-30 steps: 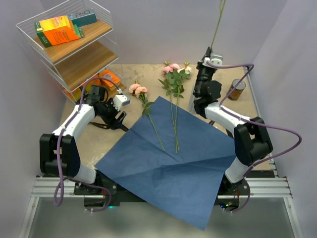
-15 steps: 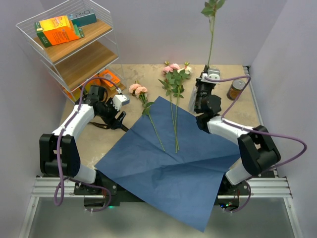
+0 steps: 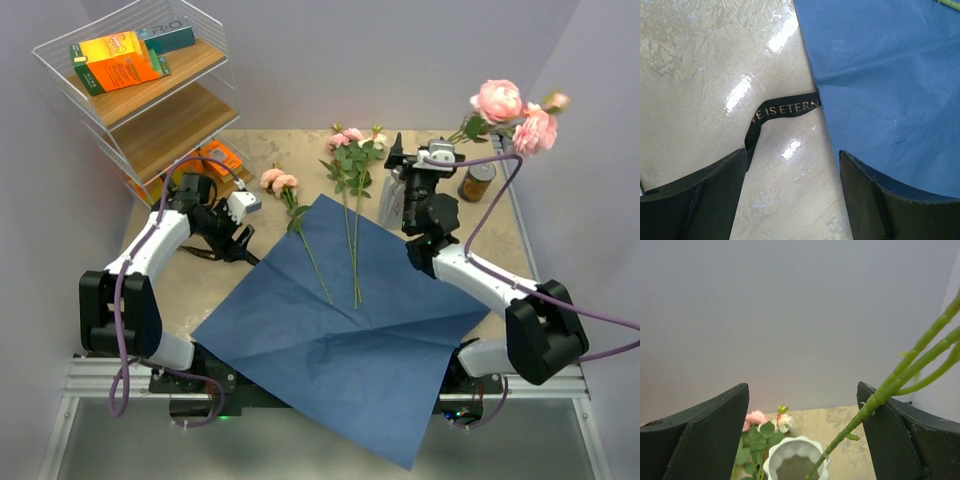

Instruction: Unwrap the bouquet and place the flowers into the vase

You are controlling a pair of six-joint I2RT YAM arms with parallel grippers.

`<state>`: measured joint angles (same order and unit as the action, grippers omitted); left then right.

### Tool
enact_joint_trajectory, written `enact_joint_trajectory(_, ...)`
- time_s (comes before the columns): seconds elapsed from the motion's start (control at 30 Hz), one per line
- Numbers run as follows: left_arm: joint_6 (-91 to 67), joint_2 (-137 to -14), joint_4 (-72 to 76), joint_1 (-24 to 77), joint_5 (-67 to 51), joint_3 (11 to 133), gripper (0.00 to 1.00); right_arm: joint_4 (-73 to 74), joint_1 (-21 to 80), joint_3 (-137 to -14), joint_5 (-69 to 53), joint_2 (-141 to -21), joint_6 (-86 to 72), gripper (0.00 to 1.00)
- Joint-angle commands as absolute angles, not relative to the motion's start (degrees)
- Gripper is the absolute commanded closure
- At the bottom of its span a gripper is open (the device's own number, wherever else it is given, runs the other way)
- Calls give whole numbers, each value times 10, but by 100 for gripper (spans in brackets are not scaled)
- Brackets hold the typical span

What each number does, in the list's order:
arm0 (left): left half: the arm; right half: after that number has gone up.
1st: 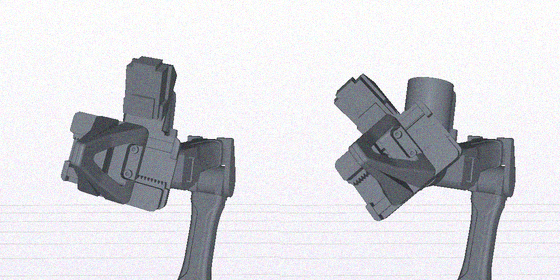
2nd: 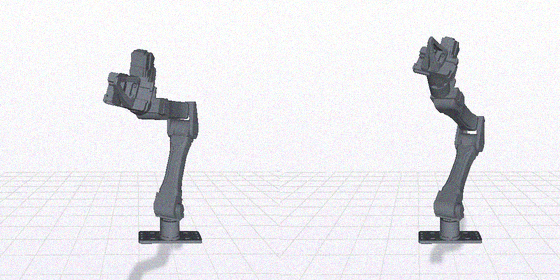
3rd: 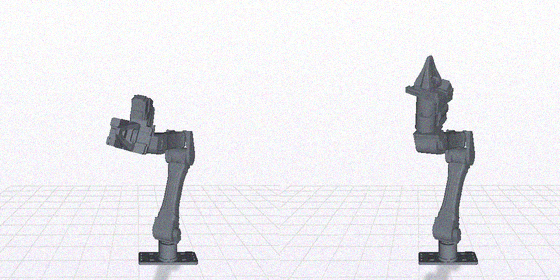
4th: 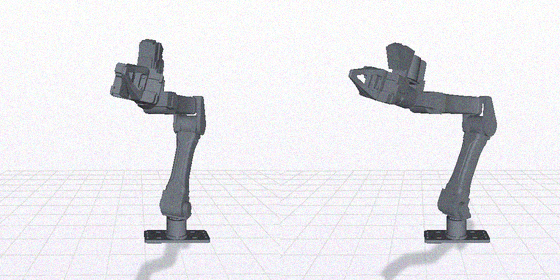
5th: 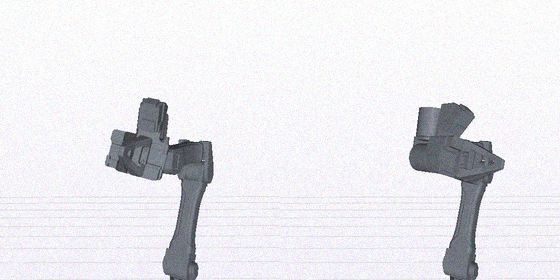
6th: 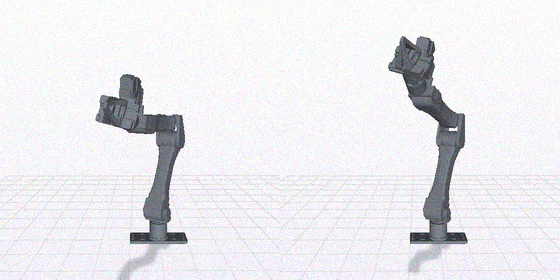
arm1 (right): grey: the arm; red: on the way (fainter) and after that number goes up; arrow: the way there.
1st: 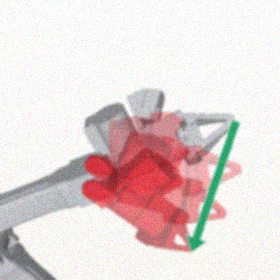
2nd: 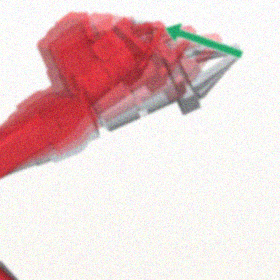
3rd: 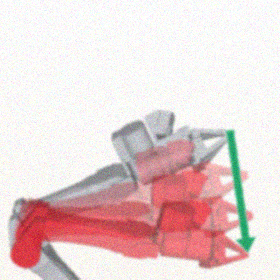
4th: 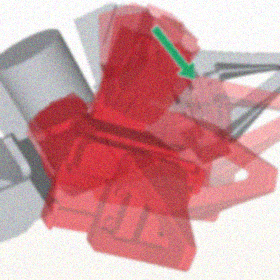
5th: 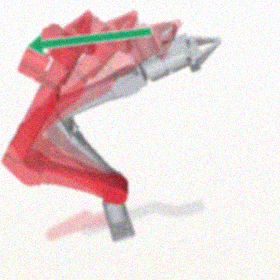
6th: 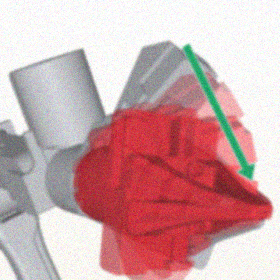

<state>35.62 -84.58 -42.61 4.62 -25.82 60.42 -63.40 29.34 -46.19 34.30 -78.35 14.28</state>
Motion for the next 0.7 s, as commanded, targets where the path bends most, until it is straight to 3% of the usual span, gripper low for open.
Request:
enact_joint_trajectory(0.0,351,-820,-432,41,-280,614,21,-517,296,-520,296,-768,114,8)
enact_joint_trajectory(0.2,351,-813,-440,41,-292,617,21,-410,297,-581,253,-775,99,8)
enact_joint_trajectory(0.33,351,-810,-446,41,-296,620,21,-365,296,-582,250,-752,80,1)
enact_joint_trajectory(0.67,351,-801,-466,41,-303,630,21,-249,314,-511,247,-569,43,1)
